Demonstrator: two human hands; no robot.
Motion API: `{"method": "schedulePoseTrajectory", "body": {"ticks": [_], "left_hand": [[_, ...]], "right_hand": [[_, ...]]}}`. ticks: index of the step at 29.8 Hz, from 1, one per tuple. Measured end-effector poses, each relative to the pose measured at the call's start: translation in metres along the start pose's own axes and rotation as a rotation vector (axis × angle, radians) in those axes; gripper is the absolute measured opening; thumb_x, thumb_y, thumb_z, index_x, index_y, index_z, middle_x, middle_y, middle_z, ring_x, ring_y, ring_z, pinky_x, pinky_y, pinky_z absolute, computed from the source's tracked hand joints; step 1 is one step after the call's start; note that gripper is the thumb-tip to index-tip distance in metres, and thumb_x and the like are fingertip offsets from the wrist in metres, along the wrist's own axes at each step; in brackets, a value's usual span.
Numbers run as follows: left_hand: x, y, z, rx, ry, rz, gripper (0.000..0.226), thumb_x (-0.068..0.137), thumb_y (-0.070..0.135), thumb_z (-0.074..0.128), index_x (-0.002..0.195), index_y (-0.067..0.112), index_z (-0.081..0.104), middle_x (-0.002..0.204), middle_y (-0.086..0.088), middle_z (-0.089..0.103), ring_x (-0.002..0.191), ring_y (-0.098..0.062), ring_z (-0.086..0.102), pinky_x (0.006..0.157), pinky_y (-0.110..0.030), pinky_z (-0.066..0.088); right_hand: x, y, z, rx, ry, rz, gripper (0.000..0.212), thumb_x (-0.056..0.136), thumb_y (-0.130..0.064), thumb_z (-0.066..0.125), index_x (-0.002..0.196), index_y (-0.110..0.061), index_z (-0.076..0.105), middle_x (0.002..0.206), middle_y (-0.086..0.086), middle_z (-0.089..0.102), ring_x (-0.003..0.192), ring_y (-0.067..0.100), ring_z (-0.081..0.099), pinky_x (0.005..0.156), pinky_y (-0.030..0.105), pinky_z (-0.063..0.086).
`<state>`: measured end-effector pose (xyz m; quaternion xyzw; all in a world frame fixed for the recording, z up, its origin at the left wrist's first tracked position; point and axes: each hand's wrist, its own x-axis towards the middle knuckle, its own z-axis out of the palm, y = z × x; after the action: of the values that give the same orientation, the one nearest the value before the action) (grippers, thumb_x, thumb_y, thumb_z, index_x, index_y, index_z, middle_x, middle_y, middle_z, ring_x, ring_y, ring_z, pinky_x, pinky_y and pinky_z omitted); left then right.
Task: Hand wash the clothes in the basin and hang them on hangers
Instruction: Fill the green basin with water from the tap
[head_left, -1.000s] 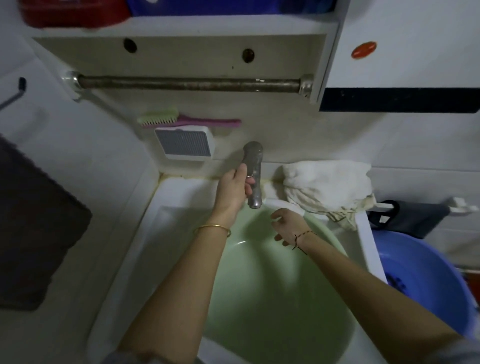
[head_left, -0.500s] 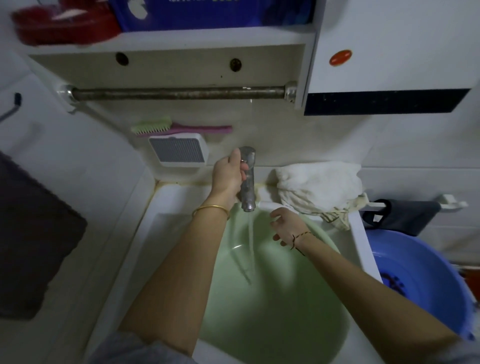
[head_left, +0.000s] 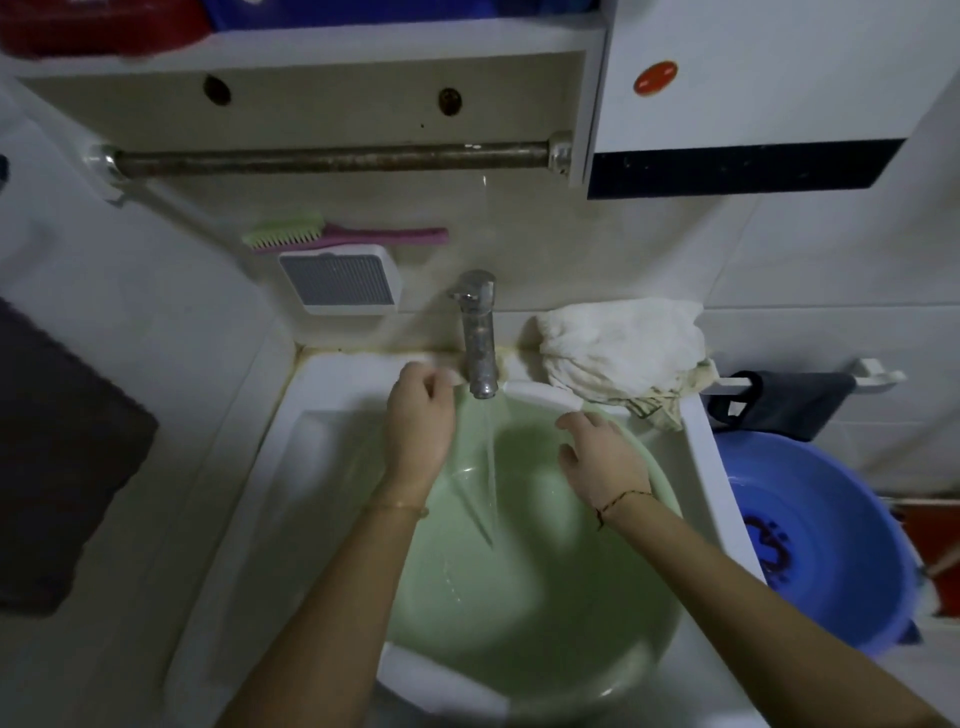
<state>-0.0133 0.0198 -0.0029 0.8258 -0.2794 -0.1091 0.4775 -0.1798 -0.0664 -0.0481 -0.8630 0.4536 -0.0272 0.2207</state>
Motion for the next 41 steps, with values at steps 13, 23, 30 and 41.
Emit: {"method": "schedulePoseTrajectory", "body": {"ticks": [13, 23, 30, 41], "left_hand": [[-0.063, -0.089, 0.004, 0.981, 0.039, 0.092, 0.065, 0.062, 0.018, 0.069, 0.125, 0.007, 0.057, 0.137, -0.026, 0.045, 0.128, -0.044, 0.039, 0.107, -0.054, 0.025], [-0.064, -0.090, 0.009, 0.954, 0.121, 0.124, 0.062, 0.051, 0.020, 0.060, 0.112, 0.009, 0.061, 0.130, -0.023, 0.050, 0.123, -0.041, 0.044, 0.103, -0.050, 0.028], [-0.064, -0.099, 0.007, 0.940, 0.131, 0.148, 0.064, 0.045, 0.020, 0.066, 0.109, 0.009, 0.062, 0.131, -0.023, 0.049, 0.124, -0.042, 0.044, 0.103, -0.050, 0.030], [-0.063, -0.102, 0.011, 0.909, 0.181, 0.159, 0.061, 0.044, 0.021, 0.064, 0.105, 0.011, 0.064, 0.131, -0.022, 0.049, 0.125, -0.041, 0.043, 0.105, -0.050, 0.026]], "right_hand": [[-0.041, 0.030, 0.037, -0.380, 0.114, 0.031, 0.053, 0.080, -0.023, 0.063, 0.130, -0.011, 0.051, 0.138, 0.019, 0.044, 0.136, 0.035, 0.030, 0.113, 0.052, 0.018], [-0.038, 0.035, 0.045, -0.260, 0.222, 0.054, 0.044, 0.074, -0.015, 0.069, 0.115, -0.003, 0.060, 0.127, 0.023, 0.053, 0.127, 0.040, 0.043, 0.109, 0.055, 0.028], [-0.037, 0.032, 0.045, -0.179, 0.302, 0.077, 0.050, 0.065, -0.012, 0.073, 0.112, -0.001, 0.058, 0.130, 0.028, 0.050, 0.121, 0.045, 0.046, 0.103, 0.054, 0.034], [-0.035, 0.035, 0.047, -0.227, 0.250, 0.084, 0.058, 0.078, -0.018, 0.065, 0.132, -0.005, 0.047, 0.148, 0.022, 0.033, 0.138, 0.037, 0.028, 0.112, 0.050, 0.020]]}}
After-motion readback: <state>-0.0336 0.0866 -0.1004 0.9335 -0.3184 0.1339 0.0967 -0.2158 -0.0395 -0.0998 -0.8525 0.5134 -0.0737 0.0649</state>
